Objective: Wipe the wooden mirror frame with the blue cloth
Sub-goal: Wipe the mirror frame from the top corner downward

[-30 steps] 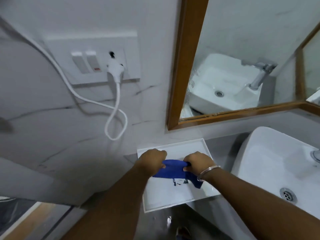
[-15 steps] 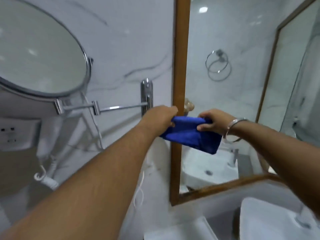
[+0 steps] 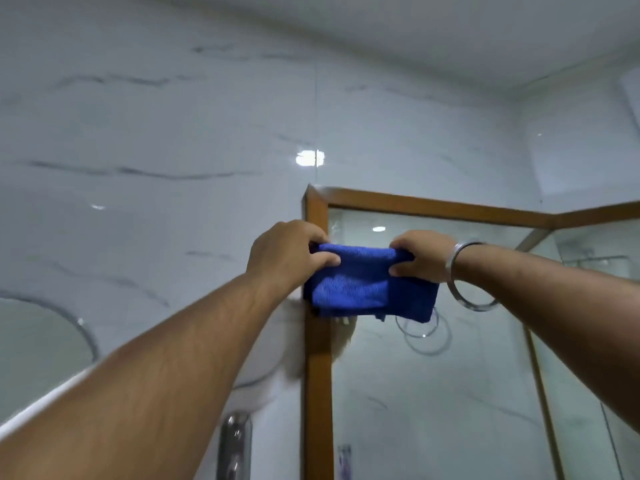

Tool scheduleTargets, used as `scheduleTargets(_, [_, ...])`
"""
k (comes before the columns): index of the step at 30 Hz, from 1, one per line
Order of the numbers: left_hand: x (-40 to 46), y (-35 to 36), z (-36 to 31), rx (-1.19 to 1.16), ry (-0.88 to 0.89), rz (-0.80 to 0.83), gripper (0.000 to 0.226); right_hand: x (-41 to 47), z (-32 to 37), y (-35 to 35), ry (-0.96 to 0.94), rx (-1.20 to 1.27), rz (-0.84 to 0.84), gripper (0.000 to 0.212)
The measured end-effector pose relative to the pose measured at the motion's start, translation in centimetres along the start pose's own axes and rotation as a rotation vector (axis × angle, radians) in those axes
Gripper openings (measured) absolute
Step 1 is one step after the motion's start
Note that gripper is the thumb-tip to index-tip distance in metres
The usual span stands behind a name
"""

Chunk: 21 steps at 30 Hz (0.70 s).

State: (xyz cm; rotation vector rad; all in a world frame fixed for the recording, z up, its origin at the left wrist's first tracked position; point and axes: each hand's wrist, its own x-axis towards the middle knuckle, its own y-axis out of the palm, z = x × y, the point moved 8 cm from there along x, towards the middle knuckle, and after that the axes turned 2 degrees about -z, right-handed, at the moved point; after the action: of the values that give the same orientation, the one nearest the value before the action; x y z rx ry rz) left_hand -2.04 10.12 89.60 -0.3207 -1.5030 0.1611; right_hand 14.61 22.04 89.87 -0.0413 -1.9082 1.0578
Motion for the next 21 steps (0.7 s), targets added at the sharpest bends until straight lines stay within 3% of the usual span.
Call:
scheduleTargets(5, [7.0, -1.0, -1.6, 0.328, 0.103, -0.143, 0.024, 4.6, -3.0, -6.1, 0.151, -0.127, -0.414, 0.015])
scheduleTargets(7, [8.5, -0.4, -1.1, 0.331, 0.076, -0.148, 0.025, 5.3, -2.4, -6.1, 0.113, -0.134, -0.546, 0.042])
scheduleTargets(9, [9.2, 0.2, -0.6, 0.350, 0.085, -0.158, 0.028, 5.3, 0.1, -4.7, -0.106, -0.157, -0.655, 0.062])
scheduleTargets(11, [9.0, 0.4, -0.1, 0.319, 0.098, -0.179, 0.031, 4.7, 2.9, -2.4, -0.372, -0.249, -0.679, 0.064])
scheduleTargets(13, [8.3, 0.4, 0.4, 0.285, 0.112, -0.210, 0.042, 4.2, 3.9, -0.3, -0.508, -0.317, -0.643, 0.068])
scheduleTargets(16, [6.6, 0.7, 2.1, 0.289, 0.080, -0.202, 0.061, 4.9, 3.4, 1.6, -0.511, -0.214, -0.536, 0.081])
scheduleTargets(18, [5.3, 1.3, 3.9, 0.349, 0.038, -0.177, 0.065, 5.4, 2.5, 2.2, -0.471, -0.046, -0.471, 0.078])
scheduleTargets(21, [3.5, 2.0, 5.7, 0.502, 0.028, -0.173, 0.073, 5.2, 2.4, 2.3, -0.445, 0.035, -0.534, 0.071])
